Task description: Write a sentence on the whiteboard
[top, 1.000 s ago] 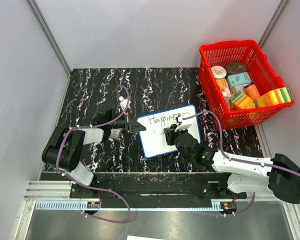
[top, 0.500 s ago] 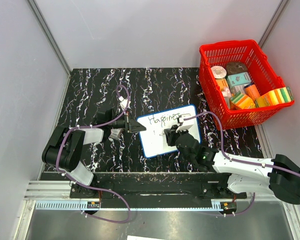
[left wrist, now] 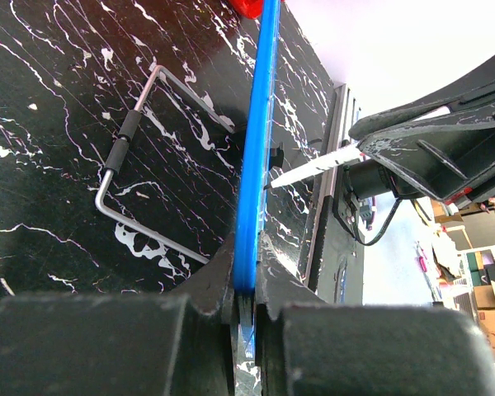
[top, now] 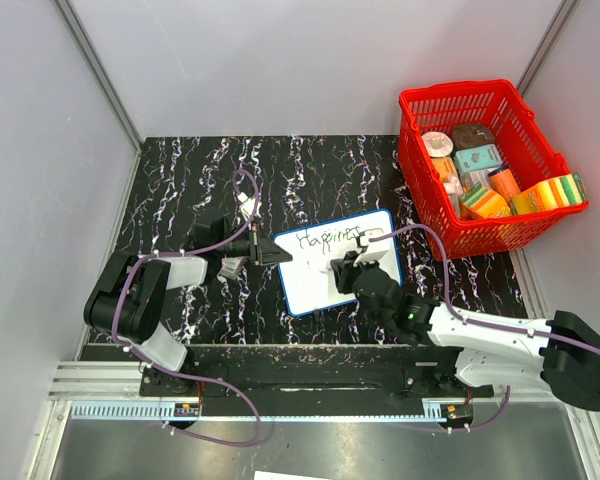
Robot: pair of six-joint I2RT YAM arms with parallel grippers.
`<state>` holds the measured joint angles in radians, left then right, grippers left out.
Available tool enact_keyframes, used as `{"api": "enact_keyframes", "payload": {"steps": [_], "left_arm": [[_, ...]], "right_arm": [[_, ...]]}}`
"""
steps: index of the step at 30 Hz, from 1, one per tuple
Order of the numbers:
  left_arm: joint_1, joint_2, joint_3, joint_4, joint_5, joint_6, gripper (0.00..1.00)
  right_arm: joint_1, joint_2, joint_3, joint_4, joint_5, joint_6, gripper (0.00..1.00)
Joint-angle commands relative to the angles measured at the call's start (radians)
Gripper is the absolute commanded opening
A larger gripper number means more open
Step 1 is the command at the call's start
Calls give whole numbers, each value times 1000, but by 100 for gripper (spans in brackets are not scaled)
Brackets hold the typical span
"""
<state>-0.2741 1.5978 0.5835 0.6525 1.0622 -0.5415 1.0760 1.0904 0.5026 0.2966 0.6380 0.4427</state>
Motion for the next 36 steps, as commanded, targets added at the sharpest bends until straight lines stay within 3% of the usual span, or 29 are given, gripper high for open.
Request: {"api": "enact_keyframes", "payload": {"steps": [1, 12, 20, 24, 29, 36], "left_arm": [[-4, -6, 1, -34, -110, 126, 0], [-5, -6, 1, -34, -111, 126, 0], [-5, -7, 1, -34, -111, 126, 0], [-5, -6, 1, -33, -111, 126, 0], [-5, -6, 1, -33, -110, 126, 0], [-5, -6, 3, -33, -110, 124, 0]], "right_arm": [[-10, -27, -10, -5, 49, -1, 0], [-13, -193, 20, 39, 3, -55, 0], [-34, -187, 60, -16, -21, -72, 0], [-69, -187, 59, -33, -84, -55, 0], [-166, -199, 50, -39, -276, -6, 0], [-177, -205, 48, -57, -290, -24, 0]]}}
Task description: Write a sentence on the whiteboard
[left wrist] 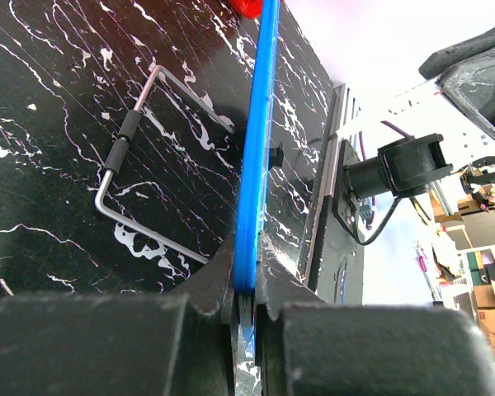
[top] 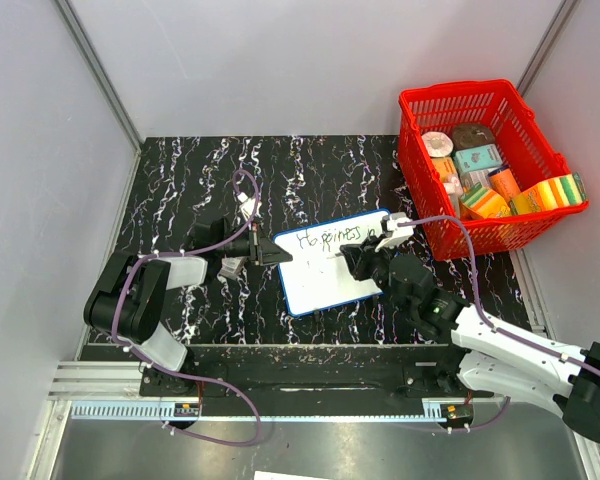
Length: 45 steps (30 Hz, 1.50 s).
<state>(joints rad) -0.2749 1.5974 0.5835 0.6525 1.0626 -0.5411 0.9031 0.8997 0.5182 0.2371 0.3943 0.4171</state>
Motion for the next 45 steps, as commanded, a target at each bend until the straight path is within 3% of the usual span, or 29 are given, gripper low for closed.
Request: {"api": "enact_keyframes", "payload": {"steps": [1, 45], "left_arm": [[-4, -4, 3, -34, -110, 124, 0], [-4, -5, 1, -33, -112, 125, 0]], "right_arm": [[-4, -12, 31, 1, -45, 0, 0], [-4, -2, 13, -13, -51, -27, 0]]}}
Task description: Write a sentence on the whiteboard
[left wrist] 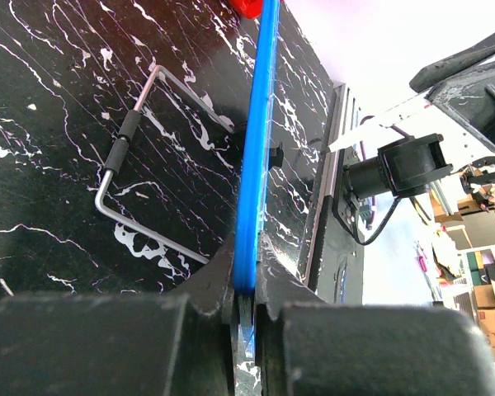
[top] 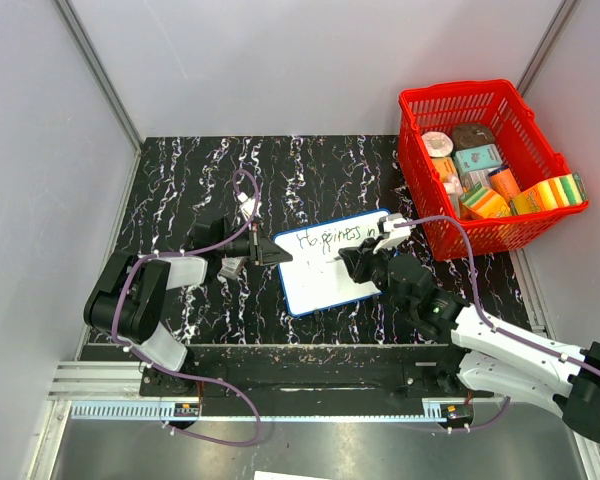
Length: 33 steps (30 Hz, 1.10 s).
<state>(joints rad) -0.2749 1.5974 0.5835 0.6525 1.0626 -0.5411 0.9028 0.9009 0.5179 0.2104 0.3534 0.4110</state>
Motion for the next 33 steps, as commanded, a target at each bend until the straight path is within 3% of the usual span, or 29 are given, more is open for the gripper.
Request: {"api": "enact_keyframes", "payload": {"steps": [1, 33], "left_arm": [[-4, -7, 1, -33, -113, 125, 0], [-4, -5, 3, -34, -110, 127, 0]], "right_arm": [[-4, 3, 14, 14, -13, -23, 0], [-4, 141, 70, 84, 41, -21, 0]]}}
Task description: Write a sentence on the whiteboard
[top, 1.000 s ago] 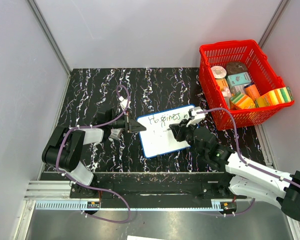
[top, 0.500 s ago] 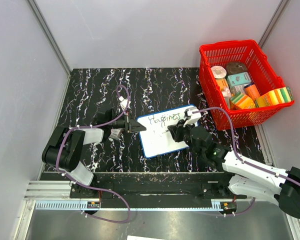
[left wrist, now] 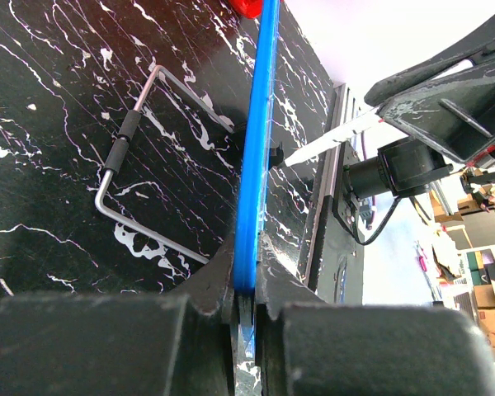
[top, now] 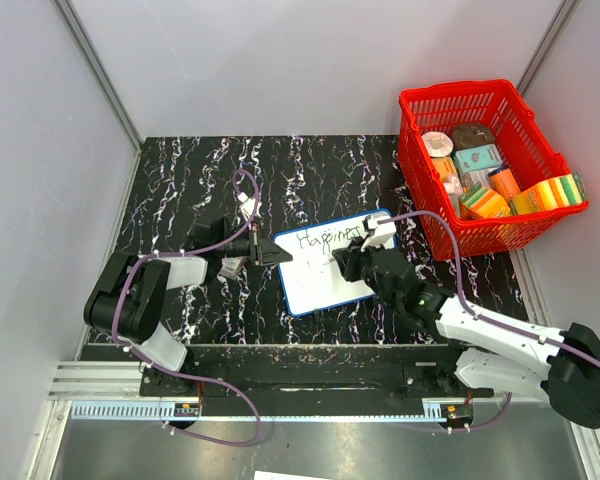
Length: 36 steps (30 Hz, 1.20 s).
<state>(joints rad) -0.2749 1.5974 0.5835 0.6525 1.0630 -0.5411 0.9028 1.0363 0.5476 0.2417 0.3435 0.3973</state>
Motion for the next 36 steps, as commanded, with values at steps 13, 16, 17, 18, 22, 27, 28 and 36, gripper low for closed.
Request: {"api": "enact_keyframes", "payload": {"steps": [13, 16, 17, 18, 22, 27, 28, 36], "left_arm": [[-4, -2, 4, -34, -109, 125, 0], [-4, -4, 4, -34, -109, 125, 0], [-4, -2, 4, -34, -109, 124, 0], [-4, -2, 4, -34, -109, 124, 0], [-4, -2, 4, -34, -109, 124, 0], [-4, -2, 4, -33, -109, 124, 0], [-4, -2, 4, -33, -109, 124, 0], [-4, -2, 4, -34, -109, 124, 0]], "right_arm": [[-4, 30, 8, 70, 74, 9, 0], [-4, 34, 3, 65, 83, 9, 0], [-4, 36, 0, 65, 84, 9, 0], [-4, 41, 0, 64, 84, 11, 0], [-4, 41, -6, 59, 69, 11, 0], [-4, 39, -14, 50, 54, 11, 0], [-4, 41, -14, 45, 51, 11, 0], [-4, 44, -23, 25, 31, 14, 0]]}}
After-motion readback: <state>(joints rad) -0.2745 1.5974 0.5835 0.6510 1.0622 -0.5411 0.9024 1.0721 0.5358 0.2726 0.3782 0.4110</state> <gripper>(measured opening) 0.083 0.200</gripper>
